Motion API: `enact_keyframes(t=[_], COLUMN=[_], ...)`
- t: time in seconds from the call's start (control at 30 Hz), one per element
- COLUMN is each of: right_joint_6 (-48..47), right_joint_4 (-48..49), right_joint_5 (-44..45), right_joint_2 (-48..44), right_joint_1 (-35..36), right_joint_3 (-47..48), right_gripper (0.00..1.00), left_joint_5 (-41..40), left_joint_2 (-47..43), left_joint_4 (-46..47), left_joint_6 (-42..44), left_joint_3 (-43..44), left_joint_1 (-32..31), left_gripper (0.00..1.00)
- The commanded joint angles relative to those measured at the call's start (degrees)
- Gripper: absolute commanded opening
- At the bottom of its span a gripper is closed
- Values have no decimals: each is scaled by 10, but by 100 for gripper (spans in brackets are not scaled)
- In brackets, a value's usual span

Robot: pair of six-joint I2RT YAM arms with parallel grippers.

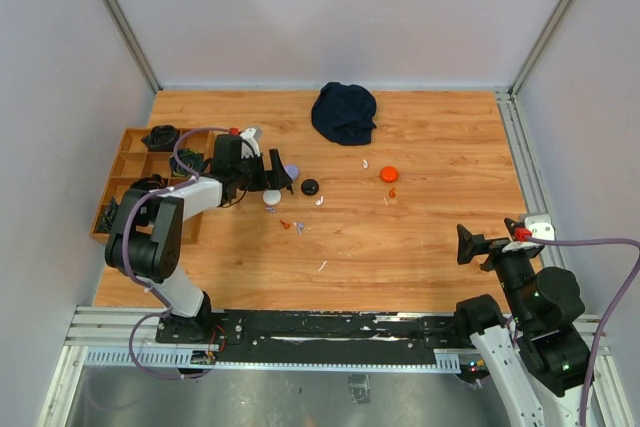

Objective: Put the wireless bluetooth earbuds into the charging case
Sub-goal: Pick up the charging case at the center of the board.

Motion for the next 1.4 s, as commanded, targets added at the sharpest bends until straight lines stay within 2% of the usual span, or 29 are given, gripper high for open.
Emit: enact_keyframes(t=[0.0, 0.4, 0.73, 0.87, 1.03, 1.2, 1.37], right_joint_6=[-4, -5, -4, -4, -4, -4, -5], right_joint_4=[11, 11, 11, 11, 11, 12, 13], right_joint_5=[-4, -6, -3, -1, 0, 1, -1], right_joint_2=[-13, -13, -13, -14, -13, -13, -14], right_joint_1=[9, 13, 18, 20, 20, 20, 20], right_joint_3=[-4, -4, -4, -4, -4, -5, -7], right_gripper=[99, 99, 99, 98, 99, 99, 99], left_joint_5=[10, 40, 19, -26, -146, -239, -273], left_joint_2=[7, -28, -109, -143, -157, -108, -57], left_joint_4=[5, 41, 34, -8, -67, -123, -157], left_joint_6=[14, -38, -67, -56, -21, 26, 51], left_joint_3=[-4, -83, -128, -122, -87, -31, 5], left_joint_1=[-2, -17, -69, -80, -96, -141, -161], left_gripper=[99, 92, 90, 90, 90, 90, 90])
